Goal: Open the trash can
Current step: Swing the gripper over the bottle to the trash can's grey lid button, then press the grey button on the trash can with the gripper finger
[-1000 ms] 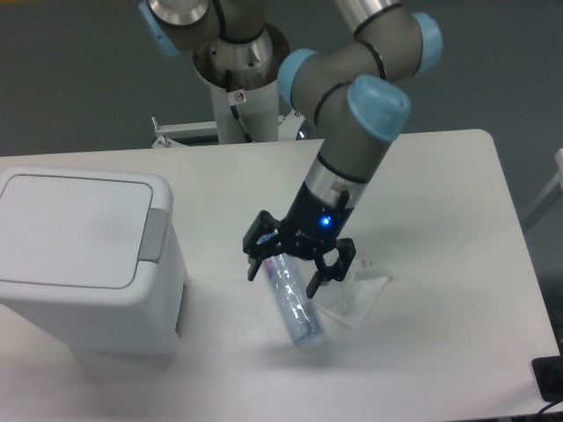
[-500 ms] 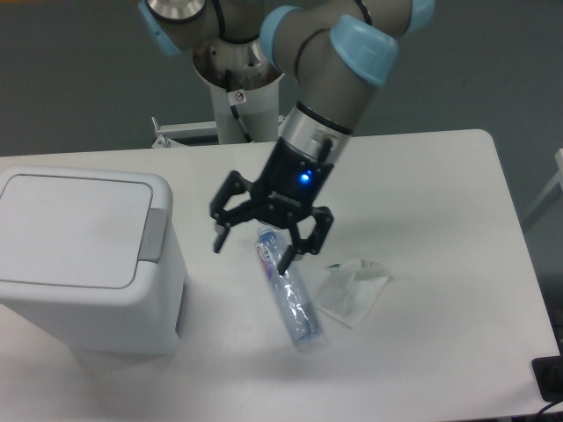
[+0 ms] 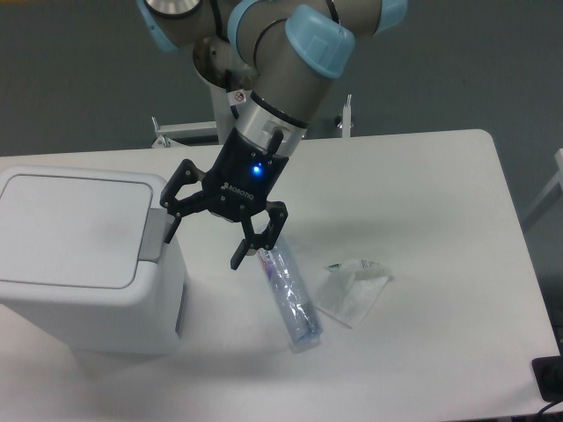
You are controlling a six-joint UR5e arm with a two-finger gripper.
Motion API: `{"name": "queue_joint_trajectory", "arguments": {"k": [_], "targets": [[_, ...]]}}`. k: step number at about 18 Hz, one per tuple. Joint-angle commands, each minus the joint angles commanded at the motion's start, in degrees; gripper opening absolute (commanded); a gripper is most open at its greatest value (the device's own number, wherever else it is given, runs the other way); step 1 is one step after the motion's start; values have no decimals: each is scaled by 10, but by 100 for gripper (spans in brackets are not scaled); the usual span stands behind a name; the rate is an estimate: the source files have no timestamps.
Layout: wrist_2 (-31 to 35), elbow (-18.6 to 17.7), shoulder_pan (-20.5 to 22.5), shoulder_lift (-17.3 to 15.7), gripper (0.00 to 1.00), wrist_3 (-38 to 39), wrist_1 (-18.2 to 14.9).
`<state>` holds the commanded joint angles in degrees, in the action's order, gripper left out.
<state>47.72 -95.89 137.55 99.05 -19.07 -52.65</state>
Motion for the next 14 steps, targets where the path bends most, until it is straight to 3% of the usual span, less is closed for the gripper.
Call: {"name": "queue_joint_trajectory", "arguments": {"k": [14], "targets": [[1, -7, -7, 7, 100, -5, 3]]}}
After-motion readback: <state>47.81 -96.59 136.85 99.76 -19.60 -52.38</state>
